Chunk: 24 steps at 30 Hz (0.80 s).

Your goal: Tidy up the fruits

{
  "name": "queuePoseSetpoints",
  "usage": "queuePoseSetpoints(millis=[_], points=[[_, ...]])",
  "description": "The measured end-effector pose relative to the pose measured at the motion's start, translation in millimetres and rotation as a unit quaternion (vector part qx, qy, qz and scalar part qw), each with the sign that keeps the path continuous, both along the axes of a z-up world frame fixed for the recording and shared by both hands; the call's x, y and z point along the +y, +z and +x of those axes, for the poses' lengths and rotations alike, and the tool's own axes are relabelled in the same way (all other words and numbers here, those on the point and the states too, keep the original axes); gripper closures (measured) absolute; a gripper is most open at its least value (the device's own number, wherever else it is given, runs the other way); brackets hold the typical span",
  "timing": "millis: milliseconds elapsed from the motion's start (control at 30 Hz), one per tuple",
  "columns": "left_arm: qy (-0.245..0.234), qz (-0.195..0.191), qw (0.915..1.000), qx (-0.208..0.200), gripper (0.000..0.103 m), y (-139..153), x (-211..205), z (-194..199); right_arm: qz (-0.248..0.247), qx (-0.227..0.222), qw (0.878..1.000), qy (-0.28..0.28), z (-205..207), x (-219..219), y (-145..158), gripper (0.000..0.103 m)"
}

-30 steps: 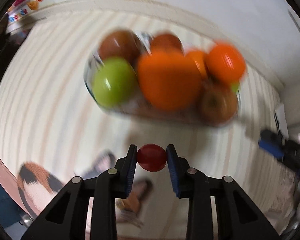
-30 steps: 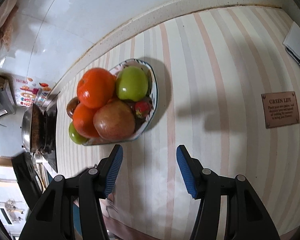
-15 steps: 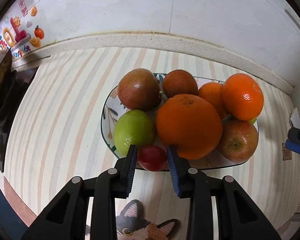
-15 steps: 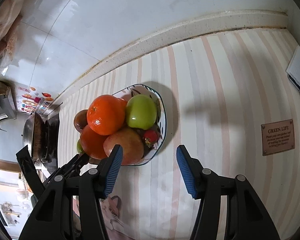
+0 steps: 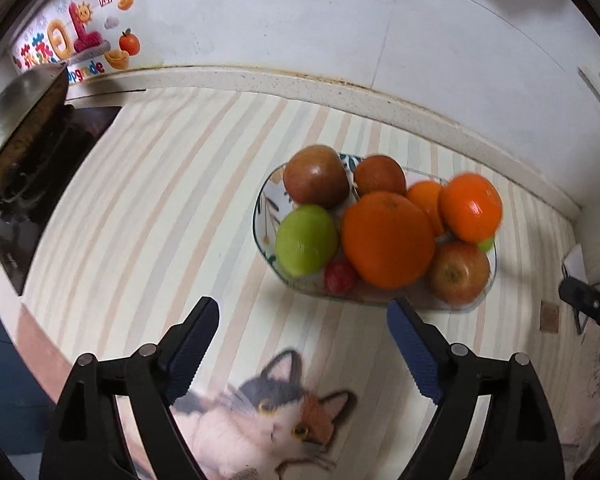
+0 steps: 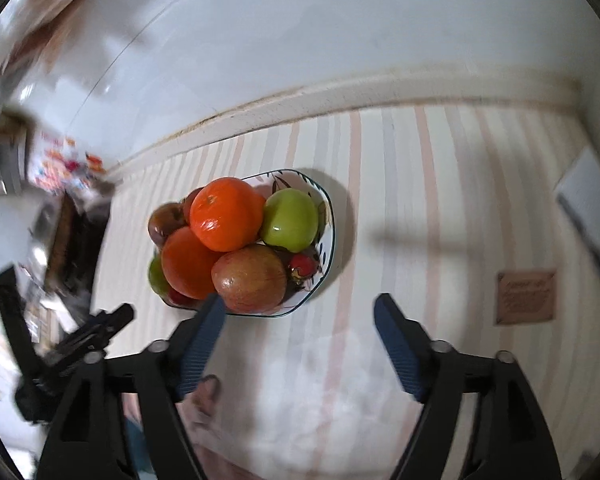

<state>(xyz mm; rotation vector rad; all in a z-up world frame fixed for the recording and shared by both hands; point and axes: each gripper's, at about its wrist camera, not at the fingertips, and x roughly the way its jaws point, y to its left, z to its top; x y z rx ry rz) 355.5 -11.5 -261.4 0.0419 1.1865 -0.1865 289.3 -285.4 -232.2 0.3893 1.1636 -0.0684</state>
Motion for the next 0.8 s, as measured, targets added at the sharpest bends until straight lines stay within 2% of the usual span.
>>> queuePoseSetpoints(millis=[100,200,333,467,800], points=[[-0.002,0.011,0.9999,-0.002,0.017,11.2,-6.2,-15.5,-0.059,-0.005,0.998,0.037,-3.5,22.8,11.7,0.008],[-0.004,0.018,0.9997,-0.016,0.017,26.0,-13.7,-29.2,-0.093,-0.016,0.993,0.064,-10.8,38.6,23.0,0.008],[0.005,0.005,0.9996,-0.027,0.016,46.9,-17.1,-43.7,-0.102,-0.029,0.991,0.083,-22.3,50.8,38.7,0.007],[0.007,-0.001,0.9987,-0.05,0.016,69.1,-19.1,-60.1,-0.113,-0.05,0.989,0.087,-41.1,57.9,66.6,0.007],[-0.008,-0.004,0.9915,-0.13,0.016,140.5,-12.0,-130.4,-0.13,-0.111,0.984,0.059,-116.8,69.1,143.1,0.007]])
